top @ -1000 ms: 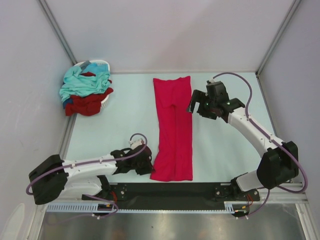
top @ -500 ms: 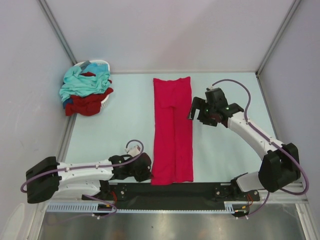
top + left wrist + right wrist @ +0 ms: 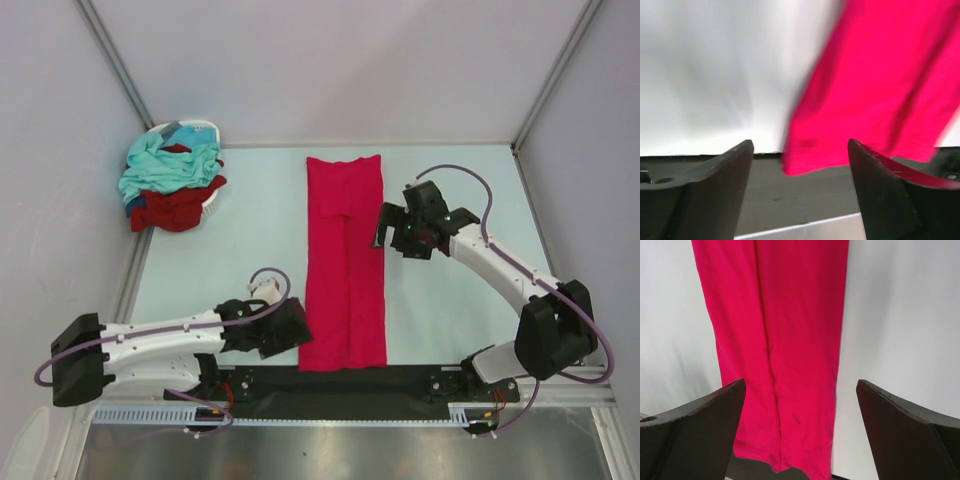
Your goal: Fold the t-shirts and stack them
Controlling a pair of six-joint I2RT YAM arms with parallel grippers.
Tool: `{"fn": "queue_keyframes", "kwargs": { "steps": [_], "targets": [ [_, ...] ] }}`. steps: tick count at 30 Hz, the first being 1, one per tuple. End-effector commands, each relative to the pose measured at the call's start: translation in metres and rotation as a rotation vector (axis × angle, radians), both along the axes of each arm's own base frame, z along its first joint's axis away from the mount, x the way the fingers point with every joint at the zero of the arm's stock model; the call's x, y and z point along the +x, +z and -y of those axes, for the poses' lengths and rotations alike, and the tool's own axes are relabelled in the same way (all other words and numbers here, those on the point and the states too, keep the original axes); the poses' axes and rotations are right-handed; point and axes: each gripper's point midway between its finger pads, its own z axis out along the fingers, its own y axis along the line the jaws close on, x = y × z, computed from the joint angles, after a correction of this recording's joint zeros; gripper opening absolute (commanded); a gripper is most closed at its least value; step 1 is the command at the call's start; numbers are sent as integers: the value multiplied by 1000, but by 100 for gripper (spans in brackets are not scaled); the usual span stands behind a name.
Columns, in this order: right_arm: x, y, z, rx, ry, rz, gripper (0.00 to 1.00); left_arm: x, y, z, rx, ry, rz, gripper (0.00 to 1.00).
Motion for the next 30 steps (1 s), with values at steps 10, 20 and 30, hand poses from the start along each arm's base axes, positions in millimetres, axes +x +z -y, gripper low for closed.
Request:
{"fn": "queue_keyframes", "kwargs": {
  "steps": [10,20,30],
  "targets": [
    [-10,15,-3,150,14,-2,96,162,147,33,1,-283,396,86],
    [-165,-52,8,225,26,-344,73,56,55,28,-312,-239,35,80],
    [-238,-87,12,248,0,-483,60,5,16,14,-367,-255,-118,74]
  ]
}}
